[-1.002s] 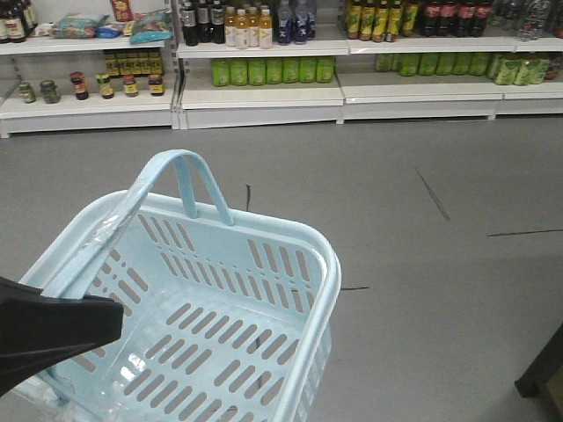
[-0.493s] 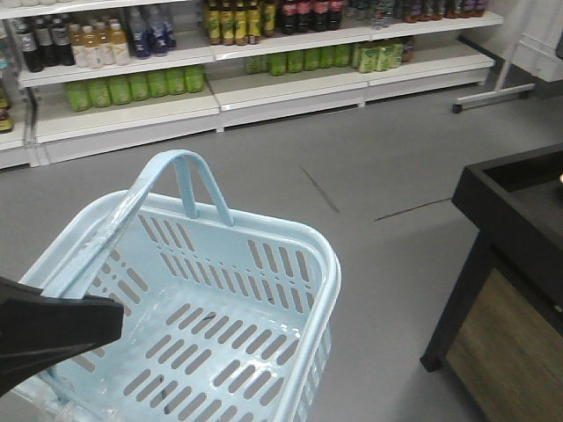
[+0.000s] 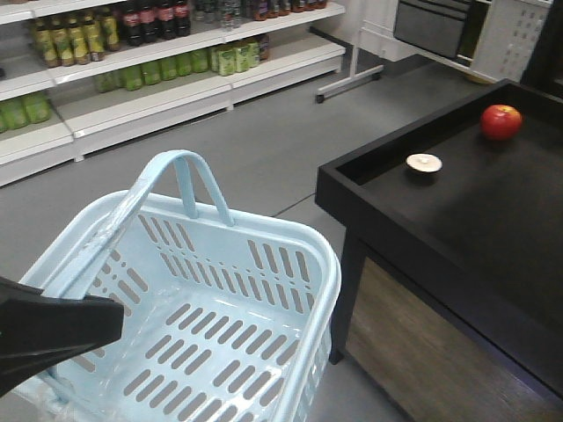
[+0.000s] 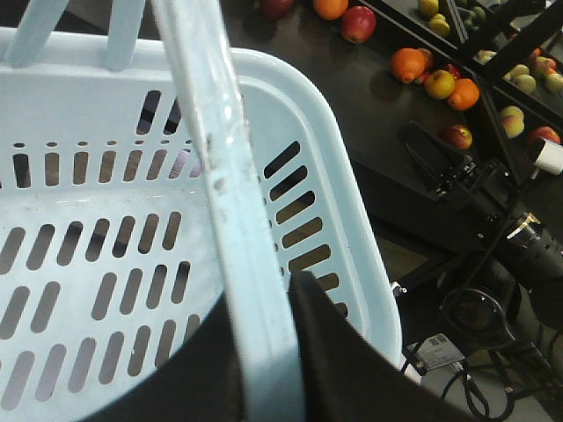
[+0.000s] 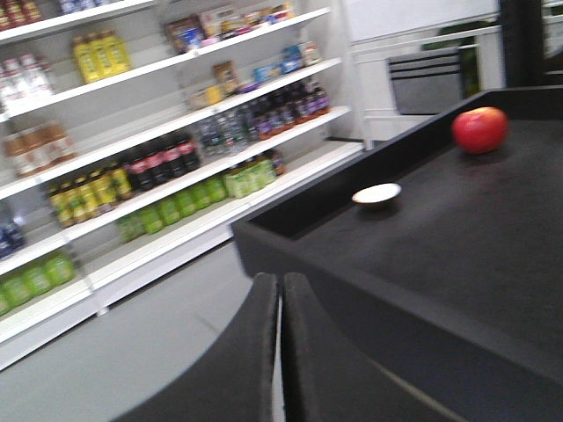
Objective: Pick three apples into basket with both arms
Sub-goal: 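Drive the base up to the table with red apples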
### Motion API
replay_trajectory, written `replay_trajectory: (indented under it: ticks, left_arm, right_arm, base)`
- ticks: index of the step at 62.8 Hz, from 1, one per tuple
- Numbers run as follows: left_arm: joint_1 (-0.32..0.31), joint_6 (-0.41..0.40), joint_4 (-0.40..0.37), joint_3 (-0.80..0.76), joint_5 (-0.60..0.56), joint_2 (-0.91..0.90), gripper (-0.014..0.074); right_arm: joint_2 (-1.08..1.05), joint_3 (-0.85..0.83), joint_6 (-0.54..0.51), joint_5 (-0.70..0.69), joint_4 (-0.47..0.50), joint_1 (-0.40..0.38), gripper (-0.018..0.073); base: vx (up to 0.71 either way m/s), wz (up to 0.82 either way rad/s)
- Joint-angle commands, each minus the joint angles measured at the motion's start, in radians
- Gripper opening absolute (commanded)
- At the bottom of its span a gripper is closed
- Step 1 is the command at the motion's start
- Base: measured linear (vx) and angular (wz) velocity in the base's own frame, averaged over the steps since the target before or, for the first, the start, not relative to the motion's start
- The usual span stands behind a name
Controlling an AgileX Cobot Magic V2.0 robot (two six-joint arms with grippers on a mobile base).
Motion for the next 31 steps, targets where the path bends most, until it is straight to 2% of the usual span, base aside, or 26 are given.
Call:
replay_trajectory:
  ticks: [1,31]
  left_arm:
    - [-0.002,0.003,-0.075,-0.032,-0.047,-0.008,-0.0007]
    - [-0.002,0.003,-0.075,-0.032,-0.047,-0.008,-0.0007]
  right_arm:
    - [-0.011,0.013,-0.005,-0.07,-0.006,-0.008,-0.0004]
    - [-0.011,0.013,-0.005,-0.07,-0.006,-0.008,-0.0004]
  base:
    - [0.15,-0.59]
    - [0.15,-0.6]
